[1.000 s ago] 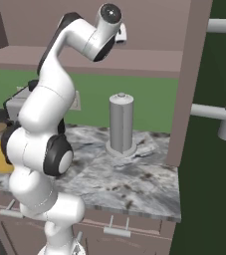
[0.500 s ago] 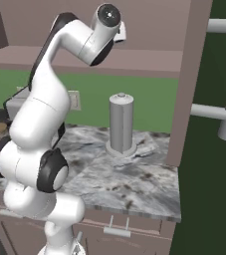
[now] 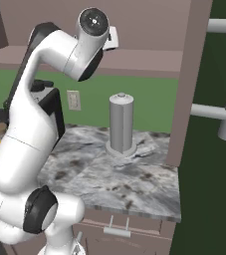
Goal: There is a tray on the dining counter. Grab the cup, mug, and pitcher and place them on the tray. The pitcher may be placed next to the tray if it cannot fit the tray.
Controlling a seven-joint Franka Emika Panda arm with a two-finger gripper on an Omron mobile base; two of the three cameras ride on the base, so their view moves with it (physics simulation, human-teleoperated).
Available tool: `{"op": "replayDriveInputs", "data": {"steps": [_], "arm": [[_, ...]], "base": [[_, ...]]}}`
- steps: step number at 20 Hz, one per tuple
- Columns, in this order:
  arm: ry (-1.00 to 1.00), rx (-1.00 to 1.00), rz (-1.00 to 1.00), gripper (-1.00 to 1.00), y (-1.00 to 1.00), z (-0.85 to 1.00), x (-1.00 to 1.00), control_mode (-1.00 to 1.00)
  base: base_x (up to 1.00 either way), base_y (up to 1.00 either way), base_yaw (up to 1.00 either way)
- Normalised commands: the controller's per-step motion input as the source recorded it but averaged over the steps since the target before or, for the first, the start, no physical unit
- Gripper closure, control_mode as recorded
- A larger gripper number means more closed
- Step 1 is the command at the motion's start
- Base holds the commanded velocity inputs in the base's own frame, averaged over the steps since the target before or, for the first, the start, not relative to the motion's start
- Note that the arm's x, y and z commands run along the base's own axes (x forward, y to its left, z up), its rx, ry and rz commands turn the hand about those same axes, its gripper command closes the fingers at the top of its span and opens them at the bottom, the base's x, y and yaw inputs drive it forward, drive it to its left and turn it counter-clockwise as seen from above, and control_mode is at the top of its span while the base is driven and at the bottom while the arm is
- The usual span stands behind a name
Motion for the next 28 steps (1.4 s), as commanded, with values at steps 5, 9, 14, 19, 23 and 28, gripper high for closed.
{"op": "replayDriveInputs", "data": {"steps": [5,9,14,19,23,28], "arm": [[0.00,0.00,-0.03,1.00,0.31,0.00,-0.69,-1.00],[0.00,0.00,-0.07,1.00,0.44,0.00,-0.53,-1.00],[0.02,0.00,-0.18,1.00,0.03,0.00,-0.47,-1.00],[0.04,0.00,-0.19,1.00,0.00,0.00,-0.53,-1.00],[0.07,0.00,-0.18,1.00,0.00,0.00,-0.59,-1.00],[0.11,0.00,-0.09,1.00,0.00,0.00,-0.56,-1.00]], "base": [[0.00,0.00,0.00],[0.00,0.00,0.00],[0.00,0.00,0.00],[0.00,0.00,0.00],[0.00,0.00,0.00],[0.00,0.00,0.00]]}}
